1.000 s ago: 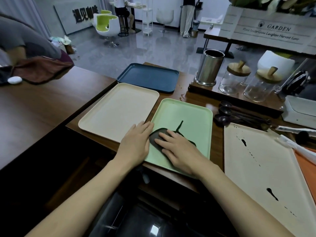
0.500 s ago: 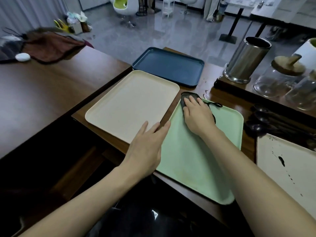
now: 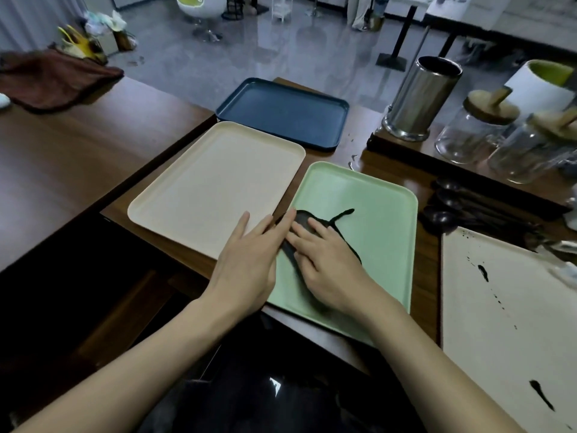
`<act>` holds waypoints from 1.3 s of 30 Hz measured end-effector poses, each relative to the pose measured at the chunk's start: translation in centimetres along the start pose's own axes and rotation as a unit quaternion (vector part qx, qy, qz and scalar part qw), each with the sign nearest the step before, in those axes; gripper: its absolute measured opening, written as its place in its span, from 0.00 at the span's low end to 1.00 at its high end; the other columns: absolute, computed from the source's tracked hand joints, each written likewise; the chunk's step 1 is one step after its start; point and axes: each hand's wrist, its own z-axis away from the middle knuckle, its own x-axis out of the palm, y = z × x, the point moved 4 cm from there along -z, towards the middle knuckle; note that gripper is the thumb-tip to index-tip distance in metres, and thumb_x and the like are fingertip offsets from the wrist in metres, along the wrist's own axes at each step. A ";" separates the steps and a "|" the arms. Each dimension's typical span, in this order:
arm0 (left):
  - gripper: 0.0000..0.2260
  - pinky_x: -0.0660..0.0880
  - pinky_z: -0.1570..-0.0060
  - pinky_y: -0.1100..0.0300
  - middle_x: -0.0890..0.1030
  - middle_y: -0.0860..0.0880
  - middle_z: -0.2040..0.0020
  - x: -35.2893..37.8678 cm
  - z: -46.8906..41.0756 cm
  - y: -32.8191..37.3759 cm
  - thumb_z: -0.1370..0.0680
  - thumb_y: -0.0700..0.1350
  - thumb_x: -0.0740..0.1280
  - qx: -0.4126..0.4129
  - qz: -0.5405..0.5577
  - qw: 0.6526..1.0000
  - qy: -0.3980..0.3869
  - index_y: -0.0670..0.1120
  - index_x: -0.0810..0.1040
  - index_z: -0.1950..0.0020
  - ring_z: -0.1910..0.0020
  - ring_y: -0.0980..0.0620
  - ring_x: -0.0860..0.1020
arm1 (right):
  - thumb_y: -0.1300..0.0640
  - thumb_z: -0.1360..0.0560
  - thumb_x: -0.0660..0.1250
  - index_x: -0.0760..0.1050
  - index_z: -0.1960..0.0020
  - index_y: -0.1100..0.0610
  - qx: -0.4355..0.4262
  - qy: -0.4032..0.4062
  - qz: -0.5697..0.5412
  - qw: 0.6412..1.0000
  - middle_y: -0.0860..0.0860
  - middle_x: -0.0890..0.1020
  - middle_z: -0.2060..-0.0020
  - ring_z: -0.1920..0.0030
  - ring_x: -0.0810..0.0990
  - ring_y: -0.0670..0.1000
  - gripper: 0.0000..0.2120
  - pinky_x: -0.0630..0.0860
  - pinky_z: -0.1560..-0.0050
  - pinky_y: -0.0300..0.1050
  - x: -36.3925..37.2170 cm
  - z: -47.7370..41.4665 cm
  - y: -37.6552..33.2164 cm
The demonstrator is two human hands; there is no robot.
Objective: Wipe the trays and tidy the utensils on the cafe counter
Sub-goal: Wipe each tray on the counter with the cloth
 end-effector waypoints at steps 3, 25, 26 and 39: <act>0.38 0.51 0.20 0.48 0.74 0.49 0.26 0.0 0.1 -0.1 0.25 0.33 0.61 0.007 0.009 1.000 -0.004 0.50 0.55 0.17 0.23 0.48 0.66 | 0.54 0.15 0.52 0.58 0.19 0.46 0.005 0.000 0.002 1.000 0.42 0.56 0.20 0.19 0.50 0.53 0.24 0.45 0.21 0.51 -0.1 0.2 -0.2; 0.35 0.58 0.22 0.42 0.77 0.49 0.30 0.3 -0.1 0.0 0.28 0.31 0.63 -0.013 -0.009 1.000 0.020 0.48 0.63 0.21 0.25 0.47 0.70 | 0.55 0.16 0.53 0.62 0.21 0.51 0.059 0.031 0.043 0.997 0.48 0.61 0.20 0.21 0.56 0.57 0.23 0.54 0.23 0.54 -2.3 -6.2 4.2; 0.37 0.59 0.22 0.41 0.76 0.48 0.29 0.3 -0.1 0.1 0.28 0.31 0.63 -0.015 -0.018 0.999 0.028 0.47 0.59 0.20 0.25 0.47 0.69 | 0.56 0.16 0.53 0.63 0.22 0.49 0.027 0.022 0.022 0.999 0.46 0.61 0.21 0.21 0.56 0.56 0.23 0.53 0.22 0.52 -1.8 -4.3 3.3; 0.30 0.46 0.20 0.44 0.65 0.56 0.20 0.2 -0.1 -0.4 0.22 0.33 0.58 -0.038 0.021 0.999 -0.027 0.56 0.69 0.23 0.18 0.49 0.56 | 0.46 0.18 0.51 0.66 0.25 0.37 -0.046 -0.078 -0.048 0.995 0.32 0.58 0.24 0.21 0.46 0.40 0.22 0.41 0.21 0.42 -1.2 10.1 3.0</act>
